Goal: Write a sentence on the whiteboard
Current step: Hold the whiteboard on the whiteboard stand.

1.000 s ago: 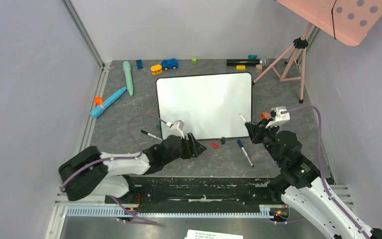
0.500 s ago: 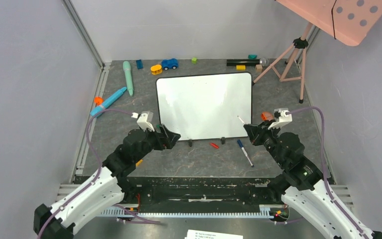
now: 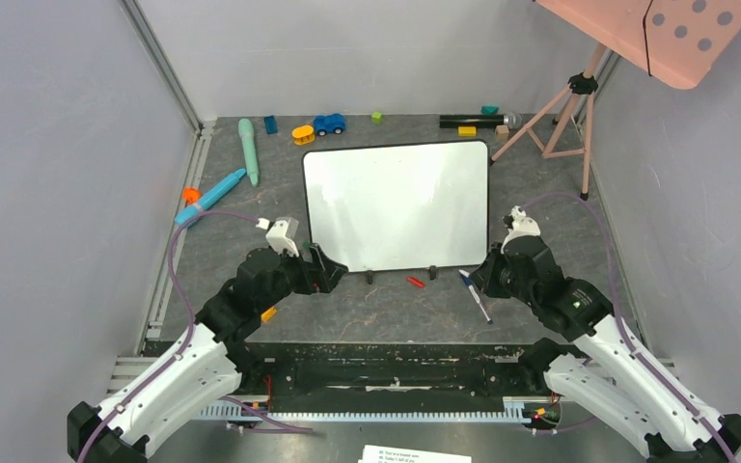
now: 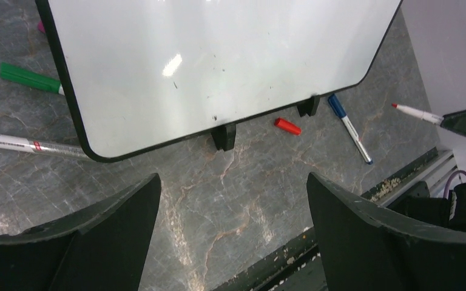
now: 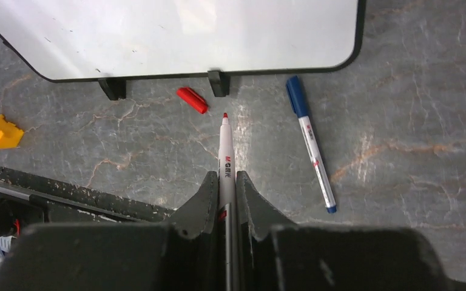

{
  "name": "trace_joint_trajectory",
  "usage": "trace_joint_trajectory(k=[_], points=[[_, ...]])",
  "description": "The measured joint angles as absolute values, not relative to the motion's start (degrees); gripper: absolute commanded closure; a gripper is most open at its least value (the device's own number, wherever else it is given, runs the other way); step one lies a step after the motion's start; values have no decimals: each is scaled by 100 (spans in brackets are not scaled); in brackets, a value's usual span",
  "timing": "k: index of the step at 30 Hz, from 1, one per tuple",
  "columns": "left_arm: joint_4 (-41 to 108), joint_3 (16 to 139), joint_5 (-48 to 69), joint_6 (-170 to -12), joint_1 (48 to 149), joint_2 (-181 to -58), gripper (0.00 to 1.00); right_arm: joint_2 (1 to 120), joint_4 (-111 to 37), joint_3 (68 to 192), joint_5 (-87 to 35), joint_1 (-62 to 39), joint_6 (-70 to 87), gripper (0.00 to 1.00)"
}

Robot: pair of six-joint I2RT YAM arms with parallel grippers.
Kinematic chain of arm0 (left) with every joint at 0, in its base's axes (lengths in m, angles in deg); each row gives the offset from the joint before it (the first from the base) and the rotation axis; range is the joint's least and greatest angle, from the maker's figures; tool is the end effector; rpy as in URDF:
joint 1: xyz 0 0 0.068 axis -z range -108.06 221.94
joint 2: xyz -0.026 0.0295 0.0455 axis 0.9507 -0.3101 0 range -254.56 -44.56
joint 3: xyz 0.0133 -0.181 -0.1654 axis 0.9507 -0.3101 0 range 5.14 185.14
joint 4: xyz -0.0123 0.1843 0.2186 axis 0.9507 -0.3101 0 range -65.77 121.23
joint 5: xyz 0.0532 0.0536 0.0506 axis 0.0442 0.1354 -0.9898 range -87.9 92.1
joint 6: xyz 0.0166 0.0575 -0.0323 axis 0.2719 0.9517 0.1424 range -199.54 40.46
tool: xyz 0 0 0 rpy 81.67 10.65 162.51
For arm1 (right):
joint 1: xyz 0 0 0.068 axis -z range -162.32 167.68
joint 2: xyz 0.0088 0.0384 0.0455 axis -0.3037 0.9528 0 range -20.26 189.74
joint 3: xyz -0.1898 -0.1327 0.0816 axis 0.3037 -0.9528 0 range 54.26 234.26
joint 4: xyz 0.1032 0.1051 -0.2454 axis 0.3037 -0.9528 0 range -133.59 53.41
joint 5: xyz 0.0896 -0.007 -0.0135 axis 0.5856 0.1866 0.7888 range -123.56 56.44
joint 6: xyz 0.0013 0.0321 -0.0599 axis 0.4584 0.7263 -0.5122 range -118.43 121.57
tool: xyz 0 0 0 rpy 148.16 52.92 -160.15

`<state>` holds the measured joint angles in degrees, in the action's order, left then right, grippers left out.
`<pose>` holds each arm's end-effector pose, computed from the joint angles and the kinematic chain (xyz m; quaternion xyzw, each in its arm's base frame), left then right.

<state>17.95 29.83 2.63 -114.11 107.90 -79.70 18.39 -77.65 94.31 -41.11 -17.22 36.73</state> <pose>0.1799 -0.1311 0.2072 0.0128 0.8373 -0.3188 0.4440 0.1716 0.1110 0.2456 0.0301 0.9030 0.1948 0.3817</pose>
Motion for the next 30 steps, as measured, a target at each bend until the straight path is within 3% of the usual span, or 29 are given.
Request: trace_joint_trajectory(k=[3,11,17,25,30], points=[[1944,2939,213,-11413,10762,-7965,0,1717,-8041,9431,-4142,-1722,3841,100],[2475,2524,-108,-11367,10729,-8000,0,1430,-8117,9700,-3903,-1719,3579,100],[2654,2482,-401,-11092,10727,-8040,0,1406,-7877,9934,-3980,-1724,3048,100],[3196,2351,-858,-10427,10641,-8066,0,504,-6989,9643,-3965,-1724,2204,100],[3966,2360,-696,-10049,9881,-8499,0,563,-6753,9617,-3954,-1722,2016,100]])
